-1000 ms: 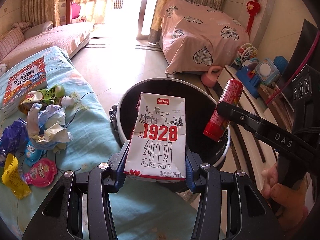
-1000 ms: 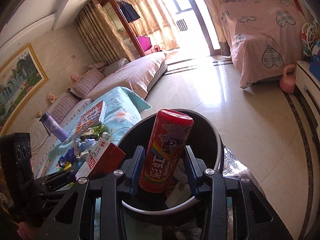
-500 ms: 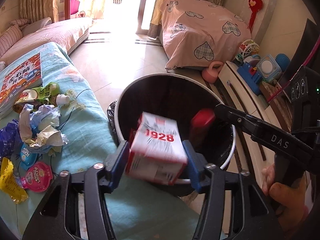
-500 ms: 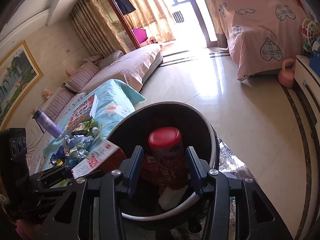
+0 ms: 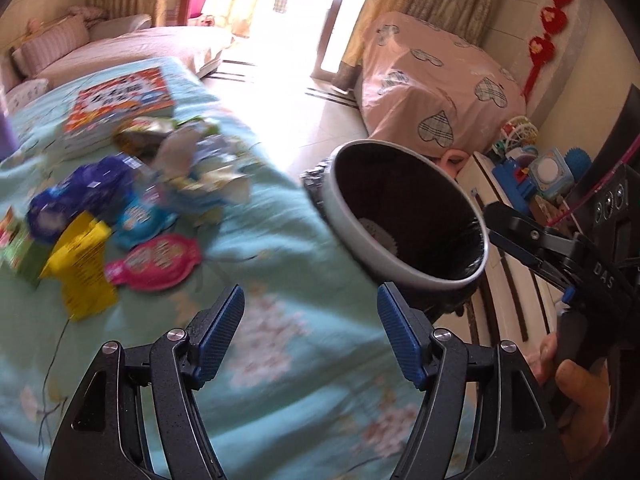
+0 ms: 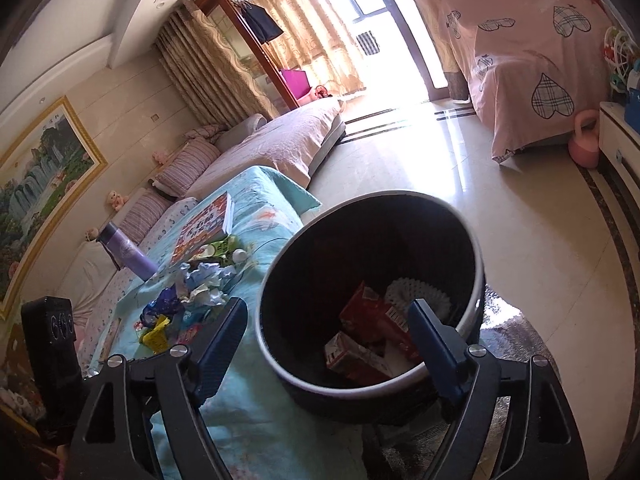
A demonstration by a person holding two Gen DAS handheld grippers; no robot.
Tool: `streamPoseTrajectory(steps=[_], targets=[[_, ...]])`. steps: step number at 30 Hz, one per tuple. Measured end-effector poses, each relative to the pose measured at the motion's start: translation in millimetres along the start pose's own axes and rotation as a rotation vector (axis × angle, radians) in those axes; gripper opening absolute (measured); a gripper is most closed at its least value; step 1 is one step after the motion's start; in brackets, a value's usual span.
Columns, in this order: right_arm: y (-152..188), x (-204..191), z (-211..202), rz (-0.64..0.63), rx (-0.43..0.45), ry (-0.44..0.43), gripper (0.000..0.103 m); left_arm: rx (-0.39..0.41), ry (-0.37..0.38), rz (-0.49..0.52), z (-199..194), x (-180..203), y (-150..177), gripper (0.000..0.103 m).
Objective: Collect trash
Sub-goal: 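Open left tool to drop the carton while right tool releases the Skittles tube, then move left tool to the yellow wrapper while right tool moves to crumpled paper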
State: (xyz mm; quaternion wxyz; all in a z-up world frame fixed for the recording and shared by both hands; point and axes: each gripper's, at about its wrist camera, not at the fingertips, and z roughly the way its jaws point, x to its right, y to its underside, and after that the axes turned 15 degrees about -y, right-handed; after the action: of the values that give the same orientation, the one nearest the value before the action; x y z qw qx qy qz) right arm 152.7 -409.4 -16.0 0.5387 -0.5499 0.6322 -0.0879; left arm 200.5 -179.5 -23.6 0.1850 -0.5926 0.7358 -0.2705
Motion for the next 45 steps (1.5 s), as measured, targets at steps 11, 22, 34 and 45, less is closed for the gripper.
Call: streamPoseTrajectory(steps=[11, 22, 34, 45], targets=[[42, -65, 38, -0.086, -0.093, -0.077, 0.087, -0.003, -0.085, -0.167, -24, -88, 40, 0.07], [70, -101, 83, -0.155, -0.195, -0.111, 0.092, -0.027, -0.135, -0.273, -26, -143, 62, 0.071], [70, -104, 109, -0.147, -0.224, -0.097, 0.092, -0.037, -0.139, -0.288, -13, -145, 50, 0.071], [25, -100, 142, -0.142, -0.16, -0.079, 0.092, -0.024, -0.149, -0.285, 14, -151, 11, 0.071]])
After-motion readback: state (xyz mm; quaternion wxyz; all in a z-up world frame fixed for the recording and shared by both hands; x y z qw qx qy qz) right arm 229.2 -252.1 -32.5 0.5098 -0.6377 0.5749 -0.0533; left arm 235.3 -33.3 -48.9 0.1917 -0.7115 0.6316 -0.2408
